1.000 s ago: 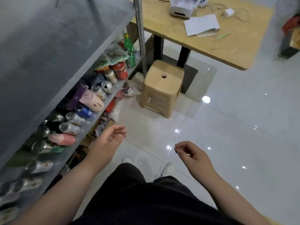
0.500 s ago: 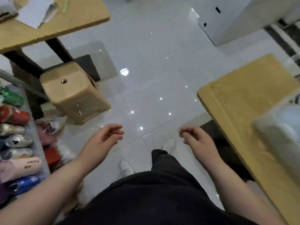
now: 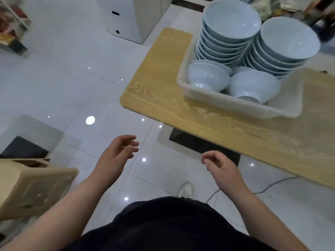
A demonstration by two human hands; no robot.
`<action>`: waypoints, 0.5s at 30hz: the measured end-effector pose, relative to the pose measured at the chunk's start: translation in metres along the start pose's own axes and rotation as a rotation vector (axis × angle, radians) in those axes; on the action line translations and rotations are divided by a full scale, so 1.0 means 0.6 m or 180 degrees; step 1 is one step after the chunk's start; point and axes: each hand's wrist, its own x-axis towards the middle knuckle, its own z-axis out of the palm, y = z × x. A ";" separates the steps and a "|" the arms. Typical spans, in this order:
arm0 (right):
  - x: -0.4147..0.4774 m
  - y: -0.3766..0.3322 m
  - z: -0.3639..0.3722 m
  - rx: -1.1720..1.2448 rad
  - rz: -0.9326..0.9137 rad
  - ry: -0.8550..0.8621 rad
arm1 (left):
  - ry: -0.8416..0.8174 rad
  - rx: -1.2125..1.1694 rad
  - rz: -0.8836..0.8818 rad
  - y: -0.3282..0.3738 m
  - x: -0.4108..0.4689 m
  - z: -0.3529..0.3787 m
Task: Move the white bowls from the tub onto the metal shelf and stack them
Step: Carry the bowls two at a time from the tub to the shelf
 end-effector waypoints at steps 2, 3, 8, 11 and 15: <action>0.010 0.023 -0.040 0.0055 0.0043 0.0056 | -0.0113 0.0104 0.0071 0.026 0.026 0.054; 0.015 0.032 -0.058 0.0087 0.0071 0.0096 | -0.0151 0.0105 0.0099 0.038 0.039 0.079; 0.058 0.040 -0.135 0.0391 0.0216 0.0441 | -0.0360 0.0125 0.0093 0.085 0.094 0.165; 0.108 0.030 -0.174 0.0475 0.0246 0.0652 | -0.0618 0.0271 0.0074 0.110 0.134 0.188; 0.183 -0.007 -0.222 0.0581 0.0203 0.1073 | -0.0851 0.0286 0.0115 0.153 0.212 0.202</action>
